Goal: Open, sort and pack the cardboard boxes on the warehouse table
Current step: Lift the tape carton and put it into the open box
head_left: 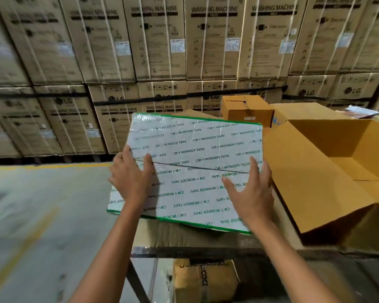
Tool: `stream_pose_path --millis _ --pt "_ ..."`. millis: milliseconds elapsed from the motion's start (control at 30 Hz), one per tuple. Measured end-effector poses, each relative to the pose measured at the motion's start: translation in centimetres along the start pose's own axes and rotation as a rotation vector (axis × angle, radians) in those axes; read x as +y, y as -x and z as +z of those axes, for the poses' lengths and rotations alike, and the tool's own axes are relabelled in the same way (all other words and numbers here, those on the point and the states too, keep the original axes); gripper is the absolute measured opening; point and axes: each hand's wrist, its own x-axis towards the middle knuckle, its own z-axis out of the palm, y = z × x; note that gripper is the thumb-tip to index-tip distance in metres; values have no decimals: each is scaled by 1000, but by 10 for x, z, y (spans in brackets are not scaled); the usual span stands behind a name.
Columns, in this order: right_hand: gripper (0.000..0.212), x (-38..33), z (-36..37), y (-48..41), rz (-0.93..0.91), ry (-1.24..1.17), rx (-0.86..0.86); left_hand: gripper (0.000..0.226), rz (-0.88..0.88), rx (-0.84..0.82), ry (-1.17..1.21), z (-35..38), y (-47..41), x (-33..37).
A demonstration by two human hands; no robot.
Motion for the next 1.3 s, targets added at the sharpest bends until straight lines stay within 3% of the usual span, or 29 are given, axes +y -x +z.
stream_pose_path --millis 233,400,567,633,700,867,1000,1100,1133,1200,1300 --pt "119 27 0 23 4 -288 43 78 -94 -40 207 -13 49 -6" --pt "131 45 -4 35 148 -226 -121 88 -101 -214 300 -7 80 -23" --pt "112 59 -10 26 316 -271 -279 77 -177 -373 270 11 83 -29" --pt "103 61 -19 20 346 -299 -285 60 -226 -420 369 16 75 -31" --pt "98 60 -28 10 355 -344 -227 41 -266 -444 526 15 66 -24" --pt "80 44 -47 -39 315 -294 -29 39 -203 -316 708 3 26 12" --pt "46 36 -41 -85 217 -82 -99 25 -196 -323 683 -1 -28 38" --pt "34 28 -31 -117 166 -5 -135 14 -128 -389 527 10 -65 54" --pt "32 25 -27 -127 154 18 -148 19 -109 -430 473 19 -76 56" --pt "43 25 -16 -145 172 87 -195 49 -71 -525 325 38 -93 55" --pt "92 33 3 -159 359 185 -362 65 -169 -706 100 66 -96 48"
